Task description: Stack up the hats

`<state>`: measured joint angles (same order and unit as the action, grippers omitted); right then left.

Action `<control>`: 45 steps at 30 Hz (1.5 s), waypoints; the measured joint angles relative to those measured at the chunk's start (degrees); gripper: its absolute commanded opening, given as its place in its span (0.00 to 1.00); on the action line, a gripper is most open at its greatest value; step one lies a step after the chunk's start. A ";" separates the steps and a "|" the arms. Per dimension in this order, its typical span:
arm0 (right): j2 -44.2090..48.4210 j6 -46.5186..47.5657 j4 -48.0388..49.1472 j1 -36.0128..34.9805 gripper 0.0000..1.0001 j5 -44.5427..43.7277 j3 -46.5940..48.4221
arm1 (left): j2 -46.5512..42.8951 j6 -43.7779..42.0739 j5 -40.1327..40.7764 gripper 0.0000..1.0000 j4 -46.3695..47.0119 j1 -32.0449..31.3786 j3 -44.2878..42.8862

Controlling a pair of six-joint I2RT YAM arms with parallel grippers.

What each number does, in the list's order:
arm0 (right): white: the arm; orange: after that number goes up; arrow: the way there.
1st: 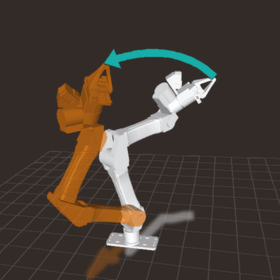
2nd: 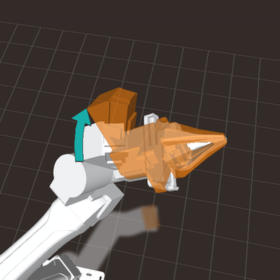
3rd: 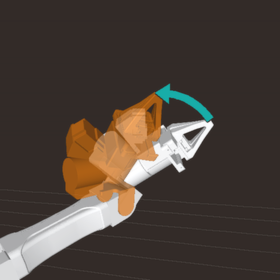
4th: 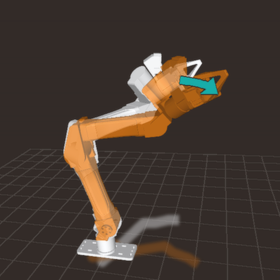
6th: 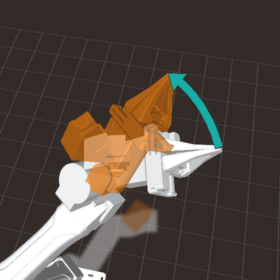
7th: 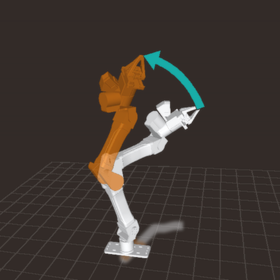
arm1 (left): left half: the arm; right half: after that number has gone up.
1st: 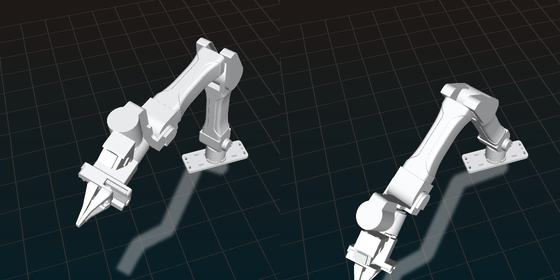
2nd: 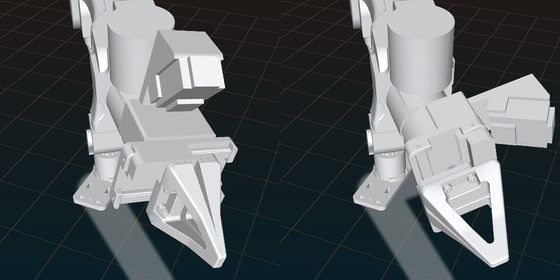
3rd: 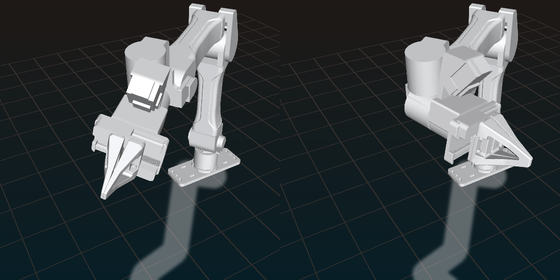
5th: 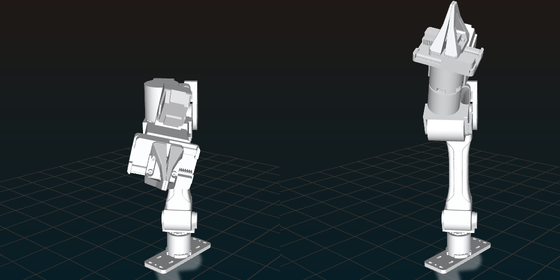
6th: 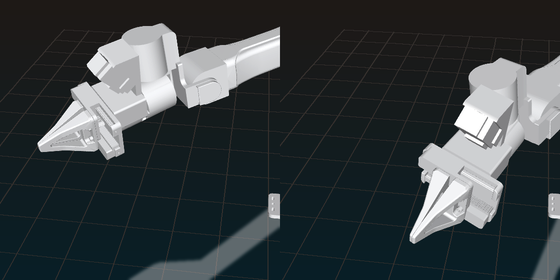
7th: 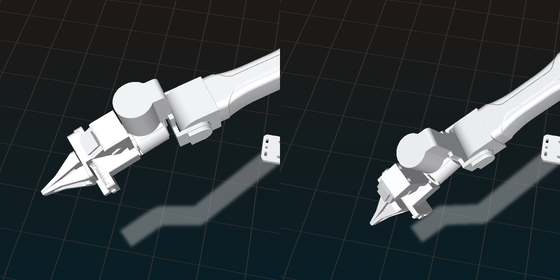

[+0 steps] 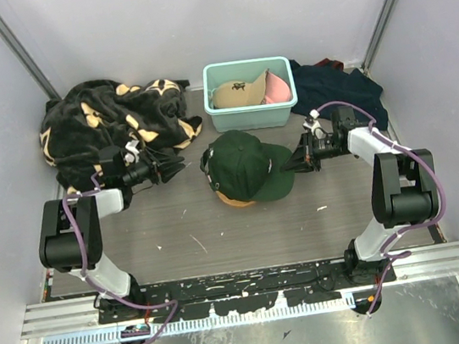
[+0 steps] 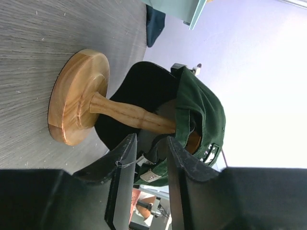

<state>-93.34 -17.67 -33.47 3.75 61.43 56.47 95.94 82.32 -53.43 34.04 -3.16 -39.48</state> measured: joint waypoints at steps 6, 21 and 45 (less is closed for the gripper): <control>0.00 0.00 -0.44 0.00 0.01 -0.26 0.15 | -1.20 -2.78 -1.09 0.55 -3.67 -0.39 -0.59; 0.50 0.00 -0.85 -0.15 0.01 -0.74 0.24 | -6.23 -18.16 -4.52 0.71 -21.11 -6.34 -12.07; 1.42 0.00 -0.76 -0.15 0.01 -0.98 0.28 | -2.10 -28.24 -0.90 0.46 -33.14 -11.54 -16.70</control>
<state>-91.92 -17.67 -34.24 3.60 60.45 56.75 93.84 54.08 -54.33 0.91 -14.70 -56.18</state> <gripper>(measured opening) 0.088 0.553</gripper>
